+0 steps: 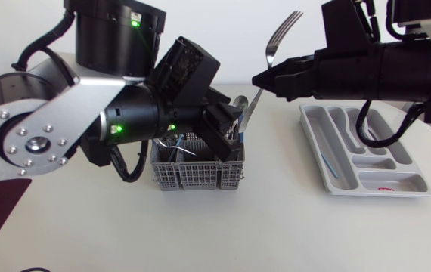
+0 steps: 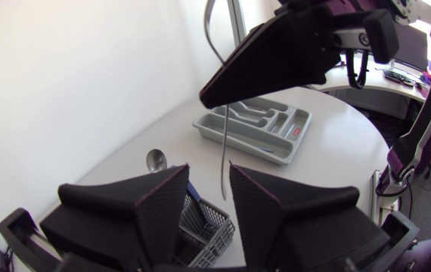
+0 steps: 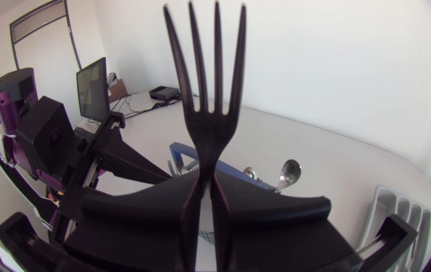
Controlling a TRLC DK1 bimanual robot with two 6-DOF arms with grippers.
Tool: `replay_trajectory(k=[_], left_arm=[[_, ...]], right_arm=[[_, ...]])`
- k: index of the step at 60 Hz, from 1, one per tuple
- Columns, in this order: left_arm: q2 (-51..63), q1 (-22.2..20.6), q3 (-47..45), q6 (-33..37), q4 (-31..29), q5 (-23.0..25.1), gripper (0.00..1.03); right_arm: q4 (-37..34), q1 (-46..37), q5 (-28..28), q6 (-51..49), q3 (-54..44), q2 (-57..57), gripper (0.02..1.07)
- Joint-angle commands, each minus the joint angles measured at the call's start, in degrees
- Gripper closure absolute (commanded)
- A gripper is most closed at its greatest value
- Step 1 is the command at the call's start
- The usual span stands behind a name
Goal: Sort the cutlery from the basket into the organizer compartments.
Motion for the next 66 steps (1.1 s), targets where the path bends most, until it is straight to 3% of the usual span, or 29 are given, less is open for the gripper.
replay_trajectory(k=[1, 11, 26, 44, 66], left_arm=[[-1.1, 1.1, -0.2, -0.9, 0.7, -1.0, 0.43], [-1.7, 2.8, -0.7, -0.3, 1.4, -2.7, 0.39], [-0.7, 6.2, -1.8, 2.0, 1.2, -3.6, 0.39], [-0.8, 6.6, -4.5, 6.3, 1.2, -6.7, 0.39], [-3.6, 7.6, -7.8, 8.5, 1.1, -7.1, 0.39]], right_arm=[[-0.6, -3.1, -1.1, -1.4, -1.6, -0.2, 1.00], [-3.3, -13.3, -5.9, -5.3, -1.5, 0.9, 1.00], [-7.3, -28.0, -7.8, -15.1, 0.2, 8.0, 1.00], [-8.9, -40.5, -5.4, -24.6, 5.3, 19.6, 1.00], [-12.3, -50.4, 0.5, -30.6, 19.3, 32.5, 1.00]])
